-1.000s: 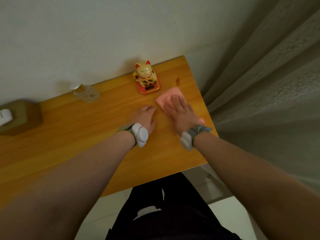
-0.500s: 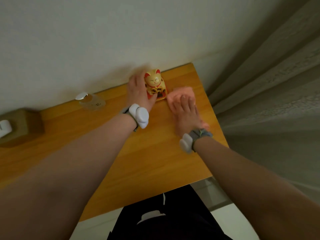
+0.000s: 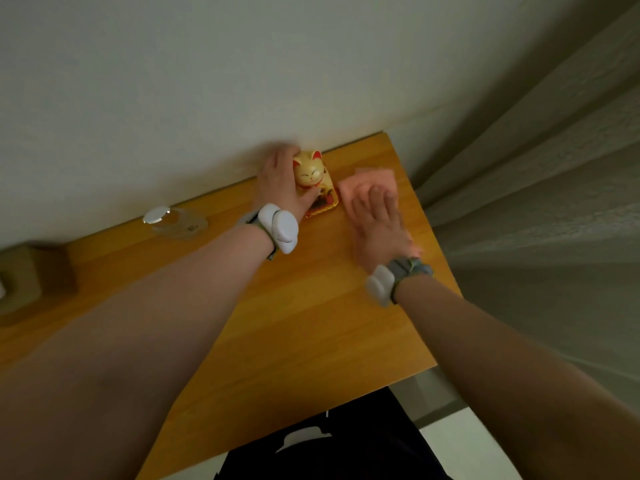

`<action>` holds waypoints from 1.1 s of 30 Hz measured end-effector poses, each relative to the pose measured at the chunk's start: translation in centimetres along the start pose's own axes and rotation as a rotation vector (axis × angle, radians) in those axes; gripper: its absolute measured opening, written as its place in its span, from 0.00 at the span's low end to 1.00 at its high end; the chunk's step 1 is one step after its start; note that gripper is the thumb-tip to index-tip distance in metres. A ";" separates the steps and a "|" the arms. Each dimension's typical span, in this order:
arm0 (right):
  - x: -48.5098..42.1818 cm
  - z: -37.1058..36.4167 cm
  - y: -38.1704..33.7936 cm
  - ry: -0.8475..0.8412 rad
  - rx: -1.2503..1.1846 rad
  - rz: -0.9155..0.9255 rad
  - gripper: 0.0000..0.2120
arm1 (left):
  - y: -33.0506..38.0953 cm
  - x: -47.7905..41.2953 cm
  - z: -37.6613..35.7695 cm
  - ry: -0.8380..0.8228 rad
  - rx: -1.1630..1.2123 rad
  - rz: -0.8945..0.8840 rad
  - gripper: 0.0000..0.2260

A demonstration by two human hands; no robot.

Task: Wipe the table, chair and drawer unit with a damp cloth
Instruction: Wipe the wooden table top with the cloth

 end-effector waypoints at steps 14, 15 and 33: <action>-6.7 3.3 2.2 -0.067 -0.005 -0.138 0.29 | -5.8 1.9 3.8 0.073 0.180 0.188 0.26; -6.4 3.1 0.6 -0.064 -0.009 -0.113 0.28 | -6.4 2.3 4.3 0.085 0.178 0.201 0.26; -5.5 0.6 -7.3 -0.247 0.073 0.430 0.49 | -9.0 6.6 5.8 0.113 0.128 0.237 0.26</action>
Point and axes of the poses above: each hand's wrist, its own x-axis away from the middle knuckle, its own z-axis out of the back of the hand, y = z × x, the point moved 10 cm from there along -x, towards the middle knuckle, and after that the axes turned 15 degrees about z, right-handed, at the moved point
